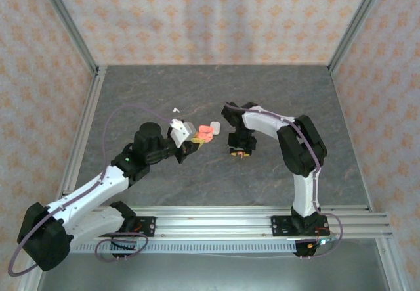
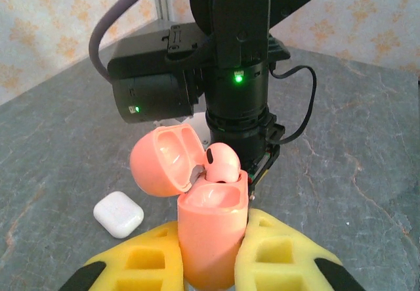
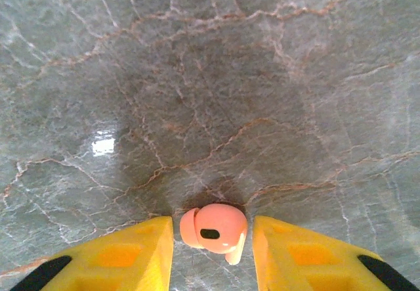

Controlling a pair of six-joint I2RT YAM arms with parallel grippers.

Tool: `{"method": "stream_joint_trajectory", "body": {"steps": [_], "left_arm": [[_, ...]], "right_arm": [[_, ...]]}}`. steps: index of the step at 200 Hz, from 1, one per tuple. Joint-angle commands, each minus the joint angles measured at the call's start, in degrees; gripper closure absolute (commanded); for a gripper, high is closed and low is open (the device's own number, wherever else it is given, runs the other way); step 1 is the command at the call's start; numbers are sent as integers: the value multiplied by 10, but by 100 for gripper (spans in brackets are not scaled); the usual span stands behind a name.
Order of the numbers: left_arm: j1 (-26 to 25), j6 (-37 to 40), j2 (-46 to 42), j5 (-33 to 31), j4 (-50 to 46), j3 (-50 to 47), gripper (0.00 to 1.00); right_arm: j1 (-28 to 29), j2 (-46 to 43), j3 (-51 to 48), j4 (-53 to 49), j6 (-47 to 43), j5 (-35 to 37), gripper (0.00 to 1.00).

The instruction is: Insert the wireless bluetooth earbuds into the charging case

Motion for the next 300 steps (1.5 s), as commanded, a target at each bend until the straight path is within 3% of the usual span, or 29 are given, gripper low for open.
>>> {"method": "stream_joint_trajectory", "body": {"steps": [1,143,232,300], "left_arm": [[-5,10,5,9,16,16,100],[-5,8,14,10,15,21,100],[-5,7,10,16,17,21,100],[-5,-17,-27,-50,75,-20,100]], "right_arm": [[2,9,12,-4,-8,13,64],[2,23,17,-15,-24,26,63],[2,15,-3,-6,-23,17,72],[2,-22,-3,8,-14,4,77]]}}
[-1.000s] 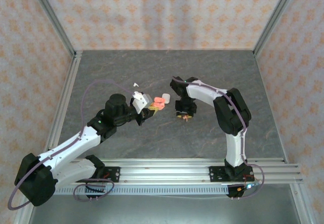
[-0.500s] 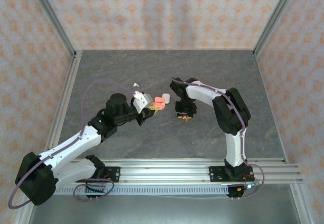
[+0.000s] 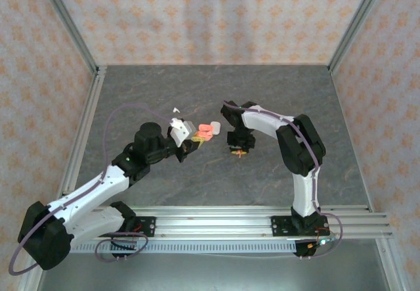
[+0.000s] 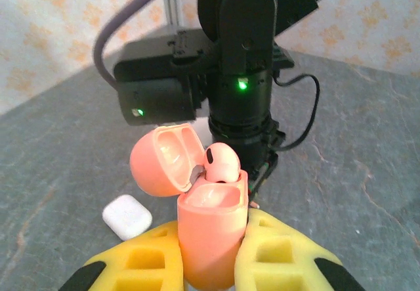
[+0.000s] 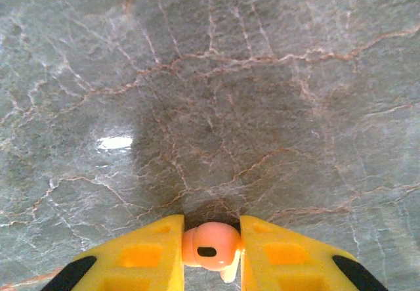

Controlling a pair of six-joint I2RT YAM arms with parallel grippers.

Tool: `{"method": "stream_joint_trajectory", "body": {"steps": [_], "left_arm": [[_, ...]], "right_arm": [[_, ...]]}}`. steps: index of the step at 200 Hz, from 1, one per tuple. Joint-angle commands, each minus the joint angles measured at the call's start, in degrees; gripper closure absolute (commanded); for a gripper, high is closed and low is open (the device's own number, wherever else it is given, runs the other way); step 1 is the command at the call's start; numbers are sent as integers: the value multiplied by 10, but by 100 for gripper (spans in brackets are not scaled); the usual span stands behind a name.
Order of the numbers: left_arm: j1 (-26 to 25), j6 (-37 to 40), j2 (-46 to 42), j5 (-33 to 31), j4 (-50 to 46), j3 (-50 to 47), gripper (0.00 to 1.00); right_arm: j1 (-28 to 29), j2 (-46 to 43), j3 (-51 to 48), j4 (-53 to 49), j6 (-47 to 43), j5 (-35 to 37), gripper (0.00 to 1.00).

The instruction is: Insert the wireless bluetooth earbuds into the charging case

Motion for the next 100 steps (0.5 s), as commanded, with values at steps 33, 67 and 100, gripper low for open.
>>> {"method": "stream_joint_trajectory", "body": {"steps": [33,67,100], "left_arm": [[-5,-12,-20,-27,52,-11,100],[-5,-14,-14,-18,58,-7,100],[-5,-16,-1,-3,56,5,100]], "right_arm": [[2,-66,-14,0,17,-1,77],[2,-118,-13,17,20,9,77],[2,-172,-11,41,27,9,80]]}}
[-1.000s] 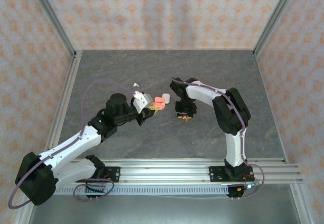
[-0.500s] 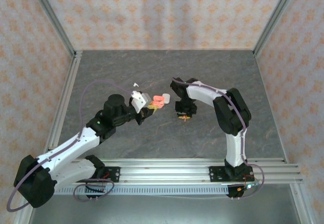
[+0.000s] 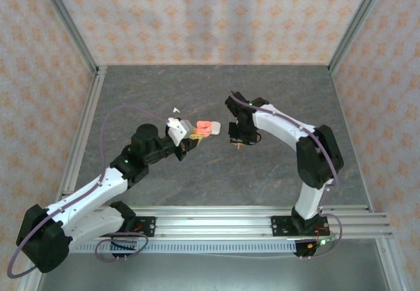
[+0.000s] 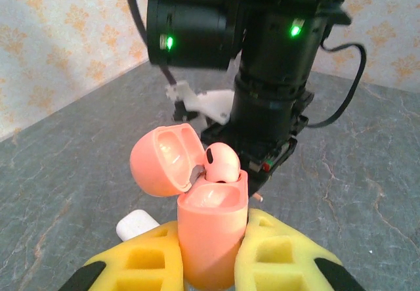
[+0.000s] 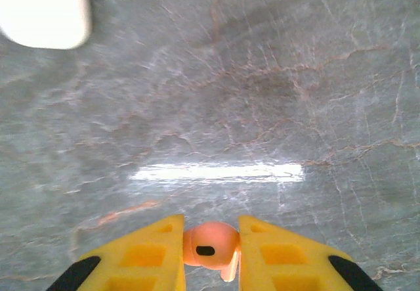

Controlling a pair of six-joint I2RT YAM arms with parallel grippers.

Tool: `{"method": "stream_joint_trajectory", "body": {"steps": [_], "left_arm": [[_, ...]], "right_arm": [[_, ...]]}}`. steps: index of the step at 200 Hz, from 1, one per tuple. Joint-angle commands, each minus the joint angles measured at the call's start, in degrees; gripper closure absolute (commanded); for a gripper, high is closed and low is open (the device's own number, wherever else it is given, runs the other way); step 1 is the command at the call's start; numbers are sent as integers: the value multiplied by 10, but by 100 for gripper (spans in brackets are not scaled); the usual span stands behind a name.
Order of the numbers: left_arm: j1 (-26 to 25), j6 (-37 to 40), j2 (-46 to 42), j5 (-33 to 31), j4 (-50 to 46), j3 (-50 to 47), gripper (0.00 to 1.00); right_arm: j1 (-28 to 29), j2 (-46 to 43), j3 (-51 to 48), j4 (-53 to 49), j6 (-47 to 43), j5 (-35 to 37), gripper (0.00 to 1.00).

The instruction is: Insert the wireless bluetooth earbuds into the charging case

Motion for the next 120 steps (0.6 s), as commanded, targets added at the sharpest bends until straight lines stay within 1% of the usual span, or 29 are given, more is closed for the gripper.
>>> {"method": "stream_joint_trajectory", "body": {"steps": [1,28,70,120], "left_arm": [[-5,-11,7,9,26,13,100],[-5,-11,15,12,34,14,100],[-5,-10,40,24,51,31,100],[-4,-20,63,34,66,51,100]], "right_arm": [[2,-47,2,19,12,11,80],[3,-97,6,40,16,27,83],[23,-187,-10,120,21,50,84],[52,-255,-24,213,13,44,85]]}}
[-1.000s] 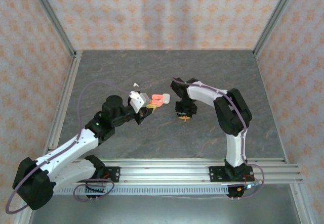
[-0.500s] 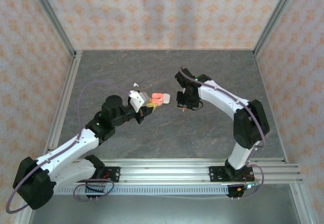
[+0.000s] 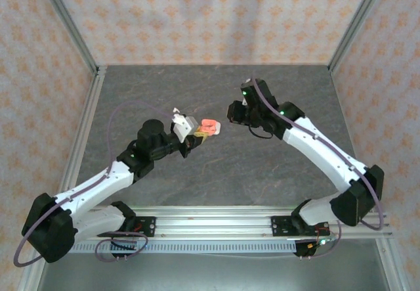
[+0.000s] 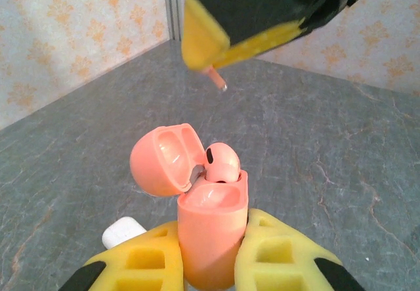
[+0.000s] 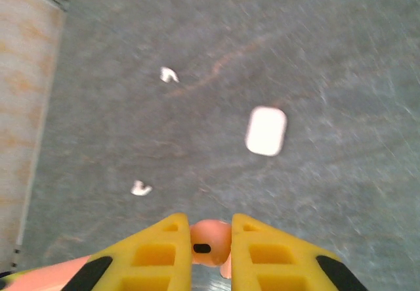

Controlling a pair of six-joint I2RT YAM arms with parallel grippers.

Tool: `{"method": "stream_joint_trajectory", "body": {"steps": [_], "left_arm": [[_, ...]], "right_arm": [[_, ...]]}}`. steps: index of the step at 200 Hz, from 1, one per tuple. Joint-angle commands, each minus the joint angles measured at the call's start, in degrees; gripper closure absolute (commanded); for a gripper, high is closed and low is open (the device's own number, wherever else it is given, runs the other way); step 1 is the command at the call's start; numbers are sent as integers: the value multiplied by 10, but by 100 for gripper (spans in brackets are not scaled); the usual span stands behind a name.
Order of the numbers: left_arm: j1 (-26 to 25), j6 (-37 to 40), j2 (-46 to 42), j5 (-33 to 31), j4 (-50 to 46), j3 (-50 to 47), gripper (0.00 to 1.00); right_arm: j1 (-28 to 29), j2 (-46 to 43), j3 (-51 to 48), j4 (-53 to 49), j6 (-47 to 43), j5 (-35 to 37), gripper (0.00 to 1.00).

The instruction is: Insert the wireless bluetooth earbuds into the charging case

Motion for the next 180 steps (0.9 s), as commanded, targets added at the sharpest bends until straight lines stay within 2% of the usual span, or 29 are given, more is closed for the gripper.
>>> {"method": "stream_joint_trajectory", "body": {"steps": [1,78,180], "left_arm": [[-5,-10,3,15,38,26,100],[-5,-38,2,19,71,29,100],[-4,-114,-1,-19,110,35,100]], "right_arm": [[16,-27,-15,67,0,13,85],[63,-51,-41,215,-32,-56,86],[72,-78,-94,290,-37,-106,87]]}}
